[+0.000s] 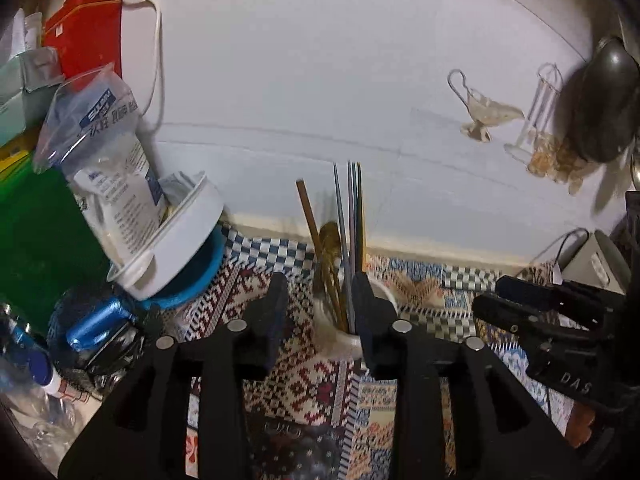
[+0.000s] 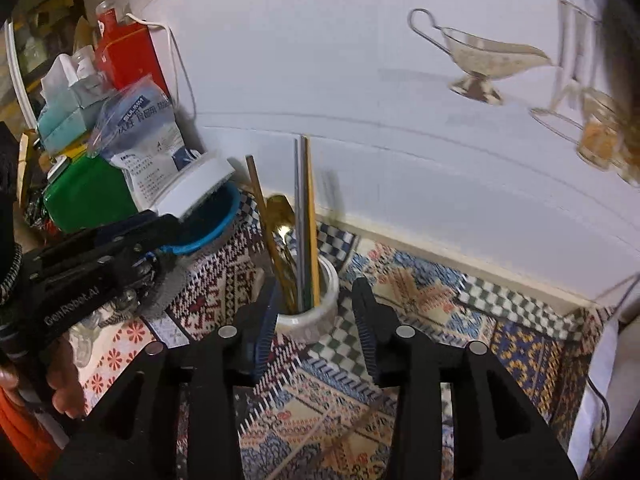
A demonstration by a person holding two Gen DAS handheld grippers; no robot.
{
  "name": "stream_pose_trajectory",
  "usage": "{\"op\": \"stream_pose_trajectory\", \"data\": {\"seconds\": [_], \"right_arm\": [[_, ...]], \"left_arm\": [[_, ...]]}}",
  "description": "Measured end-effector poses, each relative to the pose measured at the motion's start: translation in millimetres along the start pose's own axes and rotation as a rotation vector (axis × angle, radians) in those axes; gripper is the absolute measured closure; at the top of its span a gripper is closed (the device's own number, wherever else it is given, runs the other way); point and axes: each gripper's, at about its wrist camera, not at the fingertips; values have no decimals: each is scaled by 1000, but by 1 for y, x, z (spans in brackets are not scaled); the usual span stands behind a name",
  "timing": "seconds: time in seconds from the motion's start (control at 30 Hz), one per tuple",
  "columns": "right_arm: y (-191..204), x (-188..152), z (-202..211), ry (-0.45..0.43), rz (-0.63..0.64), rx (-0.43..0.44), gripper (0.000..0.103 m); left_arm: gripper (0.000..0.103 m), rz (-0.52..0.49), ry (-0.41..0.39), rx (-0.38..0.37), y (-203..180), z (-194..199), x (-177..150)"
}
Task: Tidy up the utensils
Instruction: 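Lower both tools from the cup toward the chopsticks lying on the cloth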
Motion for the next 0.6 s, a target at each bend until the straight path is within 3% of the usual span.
{"op": "stream_pose_trajectory", "data": {"seconds": [0.2,0.37,0.6], "right_arm": [[-7,-47,-17,111,-42,-16,68],[-13,-99,-50,261,-95,-32,68],[-13,-141,-94,388,-152,-59,68]], "left_arm": [[68,-9,105,-3,1,-10,-40],[68,-7,232,-8,1,-31,-86],[68,4,374,-18,-2,-51,-140]]}}
Point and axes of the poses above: each gripper's, at about its wrist camera, not at the fingertips, and z roughly against the way its jaws point, y to its left, x to its top, and after that the axes turned 6 degrees about -x, right-handed
